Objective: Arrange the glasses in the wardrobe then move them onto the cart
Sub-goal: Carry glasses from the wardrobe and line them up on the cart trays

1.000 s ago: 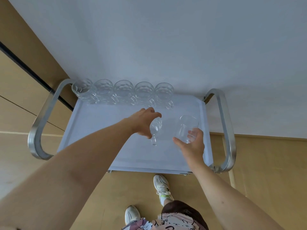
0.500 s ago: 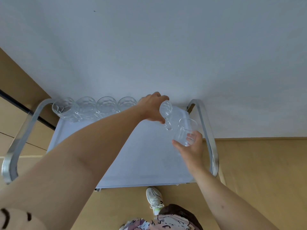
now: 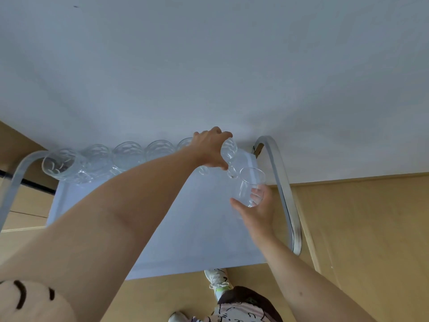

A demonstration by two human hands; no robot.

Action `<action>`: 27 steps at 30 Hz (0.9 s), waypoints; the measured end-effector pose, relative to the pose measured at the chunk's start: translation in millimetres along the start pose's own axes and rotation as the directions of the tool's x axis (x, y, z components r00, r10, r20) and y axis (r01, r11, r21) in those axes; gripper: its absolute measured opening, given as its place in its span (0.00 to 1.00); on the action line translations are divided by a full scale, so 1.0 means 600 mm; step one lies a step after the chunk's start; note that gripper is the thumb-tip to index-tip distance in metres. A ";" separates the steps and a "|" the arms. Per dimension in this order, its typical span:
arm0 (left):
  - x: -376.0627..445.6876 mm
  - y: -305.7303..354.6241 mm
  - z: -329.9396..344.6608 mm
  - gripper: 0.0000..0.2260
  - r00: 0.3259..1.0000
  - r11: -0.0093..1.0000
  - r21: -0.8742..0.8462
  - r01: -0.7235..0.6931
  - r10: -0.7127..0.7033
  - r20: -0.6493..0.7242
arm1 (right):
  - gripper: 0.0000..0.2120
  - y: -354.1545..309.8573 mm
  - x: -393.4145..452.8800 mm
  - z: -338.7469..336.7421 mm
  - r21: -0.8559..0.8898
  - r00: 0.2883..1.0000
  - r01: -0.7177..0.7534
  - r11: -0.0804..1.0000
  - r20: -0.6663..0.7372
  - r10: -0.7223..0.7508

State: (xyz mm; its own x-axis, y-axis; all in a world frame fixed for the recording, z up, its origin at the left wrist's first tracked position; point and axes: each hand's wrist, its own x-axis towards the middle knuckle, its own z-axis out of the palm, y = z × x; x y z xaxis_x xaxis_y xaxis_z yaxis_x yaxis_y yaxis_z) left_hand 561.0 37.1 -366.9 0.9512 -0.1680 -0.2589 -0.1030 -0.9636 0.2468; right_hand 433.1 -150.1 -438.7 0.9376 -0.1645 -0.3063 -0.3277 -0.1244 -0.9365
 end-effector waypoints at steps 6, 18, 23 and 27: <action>0.033 -0.008 0.021 0.45 0.998 0.999 0.021 0.040 -0.041 0.051 | 0.35 0.006 0.022 0.004 -0.037 1.000 -0.020 0.999 0.010 0.020; 0.076 -0.007 0.048 0.44 0.992 0.992 0.088 0.094 -0.101 0.081 | 0.37 0.020 0.053 0.006 -0.050 0.999 -0.048 0.998 -0.006 0.047; 0.080 -0.005 0.053 0.41 0.988 0.988 0.092 0.126 -0.133 0.074 | 0.37 0.026 0.055 0.007 -0.048 0.998 -0.062 0.997 -0.005 0.062; 0.076 -0.008 0.062 0.44 0.989 0.989 0.088 0.122 -0.128 0.068 | 0.37 0.028 0.054 0.008 -0.041 0.998 -0.062 0.997 -0.008 0.062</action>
State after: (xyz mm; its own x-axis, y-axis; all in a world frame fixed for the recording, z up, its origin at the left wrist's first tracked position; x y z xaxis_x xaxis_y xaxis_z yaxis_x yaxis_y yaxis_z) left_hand 594.0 26.1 -414.4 0.9347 -0.0570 -0.3509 -0.0117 -0.9914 0.1300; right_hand 458.2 -152.9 -465.0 0.9145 -0.1798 -0.3624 -0.3901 -0.1542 -0.9078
